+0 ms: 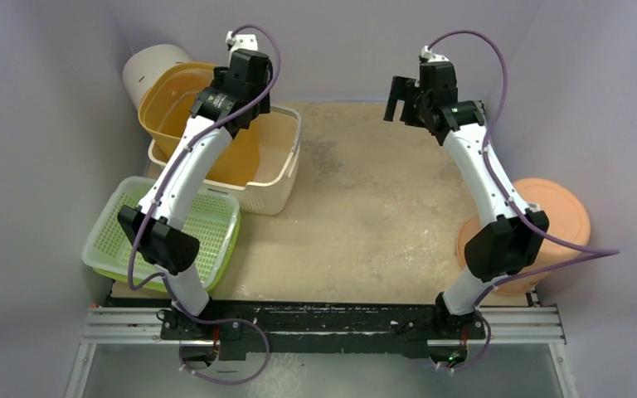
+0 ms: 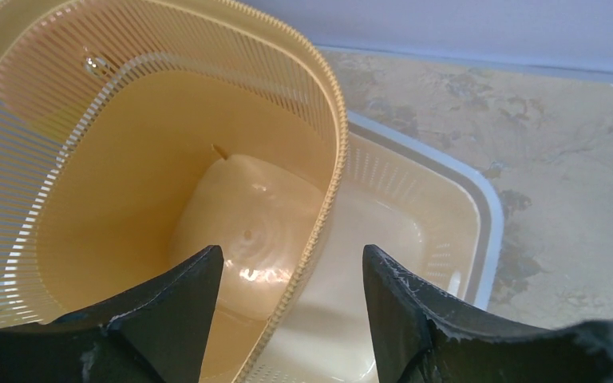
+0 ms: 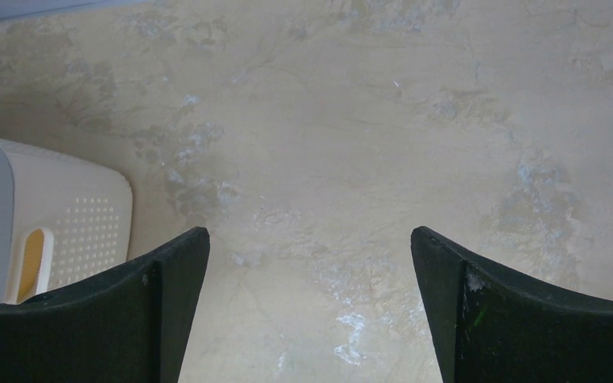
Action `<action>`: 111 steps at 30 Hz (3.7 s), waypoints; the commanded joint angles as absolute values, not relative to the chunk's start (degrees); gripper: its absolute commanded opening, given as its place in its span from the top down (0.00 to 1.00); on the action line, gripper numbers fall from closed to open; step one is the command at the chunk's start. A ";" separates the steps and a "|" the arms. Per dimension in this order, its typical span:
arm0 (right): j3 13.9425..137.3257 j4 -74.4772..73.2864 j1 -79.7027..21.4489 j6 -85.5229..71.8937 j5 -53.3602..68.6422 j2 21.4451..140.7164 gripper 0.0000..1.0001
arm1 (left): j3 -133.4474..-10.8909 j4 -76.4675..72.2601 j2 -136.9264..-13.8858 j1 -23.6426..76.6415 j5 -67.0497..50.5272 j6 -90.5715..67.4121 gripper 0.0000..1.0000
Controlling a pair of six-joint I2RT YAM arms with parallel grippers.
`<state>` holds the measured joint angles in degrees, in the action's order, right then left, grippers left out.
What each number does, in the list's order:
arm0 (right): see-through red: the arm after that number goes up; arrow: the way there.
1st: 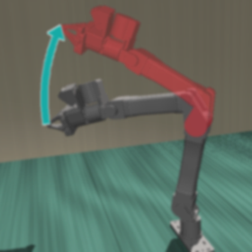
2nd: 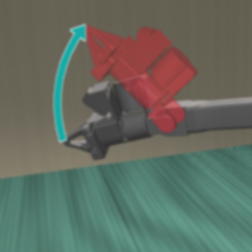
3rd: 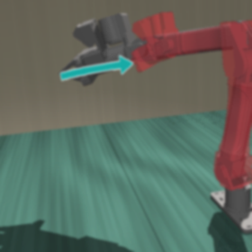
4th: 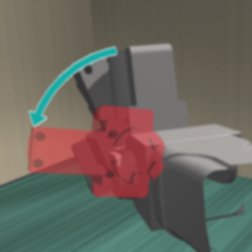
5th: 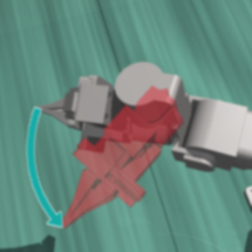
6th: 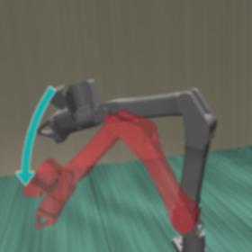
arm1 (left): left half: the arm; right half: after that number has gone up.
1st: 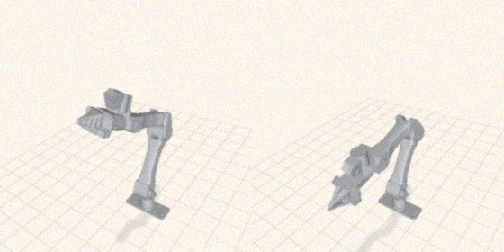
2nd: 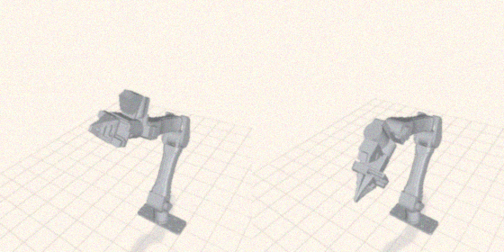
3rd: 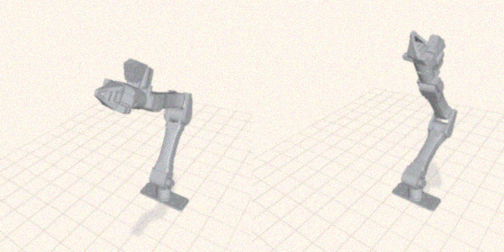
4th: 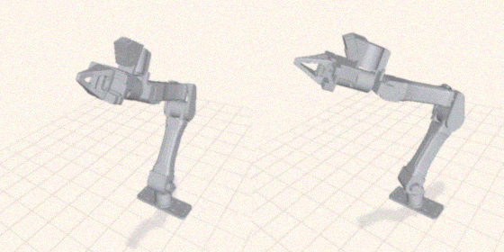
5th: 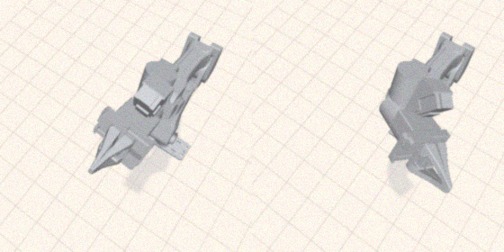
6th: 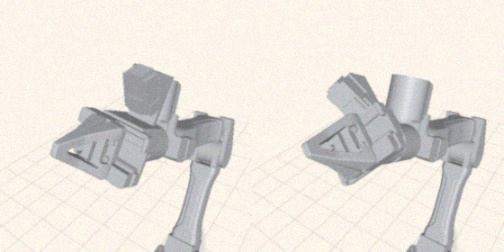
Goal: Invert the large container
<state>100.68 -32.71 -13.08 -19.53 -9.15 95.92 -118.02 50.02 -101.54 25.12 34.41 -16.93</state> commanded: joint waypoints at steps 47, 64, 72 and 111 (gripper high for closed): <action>120.47 -31.41 -1.60 -23.92 -15.76 90.35 0.06 | -114.81 4.44 -85.36 30.22 14.25 -41.12 1.00; 116.27 -25.60 1.32 -22.34 -23.24 84.84 0.05 | -102.42 -27.65 -104.85 34.93 -1.62 -65.14 1.00; 111.15 -24.37 1.98 -19.35 -26.93 80.61 0.04 | -111.86 -36.86 -120.87 39.26 -6.49 -76.37 1.00; 106.53 -22.55 2.37 -17.70 -23.00 82.62 0.03 | -92.63 -68.30 -142.06 37.04 -0.79 -112.40 1.00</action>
